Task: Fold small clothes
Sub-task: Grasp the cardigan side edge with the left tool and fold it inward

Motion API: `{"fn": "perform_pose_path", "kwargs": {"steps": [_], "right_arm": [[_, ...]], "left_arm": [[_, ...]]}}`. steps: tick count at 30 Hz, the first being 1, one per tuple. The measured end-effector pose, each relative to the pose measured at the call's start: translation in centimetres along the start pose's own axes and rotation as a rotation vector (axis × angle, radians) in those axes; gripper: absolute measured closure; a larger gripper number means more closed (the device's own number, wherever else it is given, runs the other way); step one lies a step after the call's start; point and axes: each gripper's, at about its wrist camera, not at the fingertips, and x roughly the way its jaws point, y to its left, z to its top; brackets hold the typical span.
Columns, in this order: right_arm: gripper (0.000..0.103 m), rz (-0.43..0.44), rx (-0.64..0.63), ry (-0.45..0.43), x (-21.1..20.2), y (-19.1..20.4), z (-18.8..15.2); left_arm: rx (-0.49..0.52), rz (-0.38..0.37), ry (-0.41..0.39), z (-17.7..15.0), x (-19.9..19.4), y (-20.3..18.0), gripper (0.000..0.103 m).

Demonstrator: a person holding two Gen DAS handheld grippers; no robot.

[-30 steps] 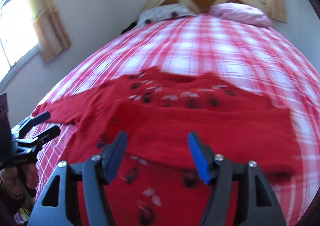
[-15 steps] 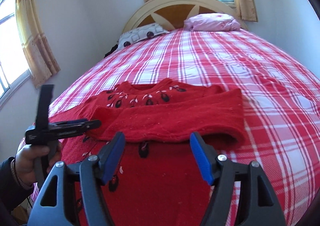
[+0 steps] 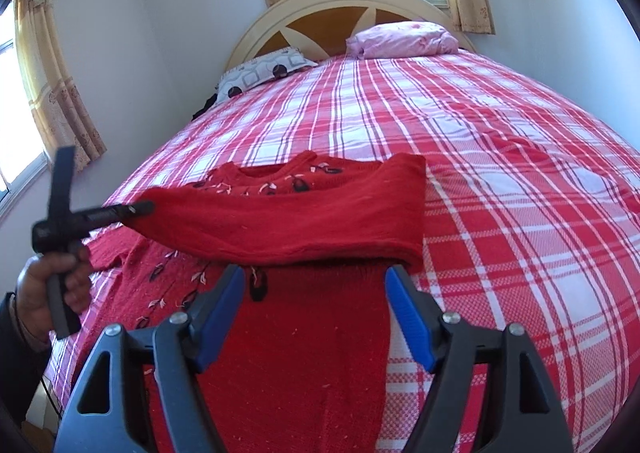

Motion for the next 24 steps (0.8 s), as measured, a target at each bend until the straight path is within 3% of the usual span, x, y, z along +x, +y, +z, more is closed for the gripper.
{"fn": "perform_pose_path", "kwargs": {"steps": [9, 16, 21, 24], "right_arm": [[0.027, 0.006, -0.044, 0.036, 1.7, 1.8, 0.5], [0.020, -0.003, -0.055, 0.010, 3.0, 2.1, 4.4], [0.020, 0.011, -0.052, 0.195, 7.3, 1.3, 4.0], [0.020, -0.104, -0.061, 0.283, 9.2, 0.3, 2.7]], "left_arm": [[-0.011, 0.025, 0.051, -2.4, 1.5, 2.4, 0.092], [-0.066, 0.028, -0.010, -2.3, -0.5, 3.9, 0.092], [-0.010, 0.022, 0.062, -3.4, 1.1, 3.2, 0.092], [0.011, 0.047, 0.086, -4.2, 2.0, 3.1, 0.091]]}}
